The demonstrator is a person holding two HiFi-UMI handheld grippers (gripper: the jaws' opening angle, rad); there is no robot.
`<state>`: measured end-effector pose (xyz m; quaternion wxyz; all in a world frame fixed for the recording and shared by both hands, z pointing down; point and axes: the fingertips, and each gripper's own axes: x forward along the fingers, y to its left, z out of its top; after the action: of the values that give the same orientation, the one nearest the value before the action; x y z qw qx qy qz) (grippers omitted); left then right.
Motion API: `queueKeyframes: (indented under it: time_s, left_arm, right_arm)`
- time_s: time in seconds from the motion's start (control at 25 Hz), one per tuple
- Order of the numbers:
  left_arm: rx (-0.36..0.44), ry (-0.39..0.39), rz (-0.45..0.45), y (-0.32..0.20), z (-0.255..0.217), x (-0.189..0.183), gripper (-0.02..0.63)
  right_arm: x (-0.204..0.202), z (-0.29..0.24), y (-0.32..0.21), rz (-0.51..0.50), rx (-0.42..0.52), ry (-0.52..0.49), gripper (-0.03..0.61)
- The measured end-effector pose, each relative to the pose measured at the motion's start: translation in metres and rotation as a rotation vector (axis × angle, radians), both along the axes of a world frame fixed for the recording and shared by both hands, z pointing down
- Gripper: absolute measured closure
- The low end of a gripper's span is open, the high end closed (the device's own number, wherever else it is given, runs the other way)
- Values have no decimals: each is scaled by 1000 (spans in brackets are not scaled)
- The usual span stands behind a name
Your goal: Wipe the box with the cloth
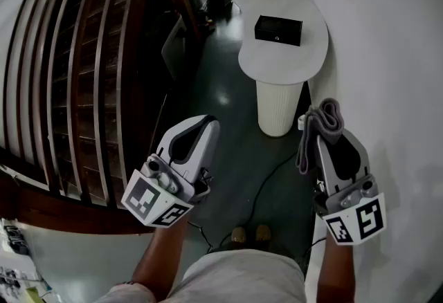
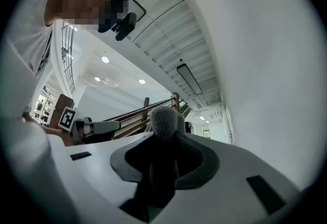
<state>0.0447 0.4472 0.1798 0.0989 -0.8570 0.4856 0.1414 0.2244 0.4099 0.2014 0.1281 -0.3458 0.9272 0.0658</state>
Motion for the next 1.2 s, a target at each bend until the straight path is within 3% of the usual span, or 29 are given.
queueKeyframes:
  time_s: [1.2]
  left_arm:
    - [-5,-11,-65,-46,8,24,598]
  right_arm:
    - [27,7,-51,-36,32,43,479]
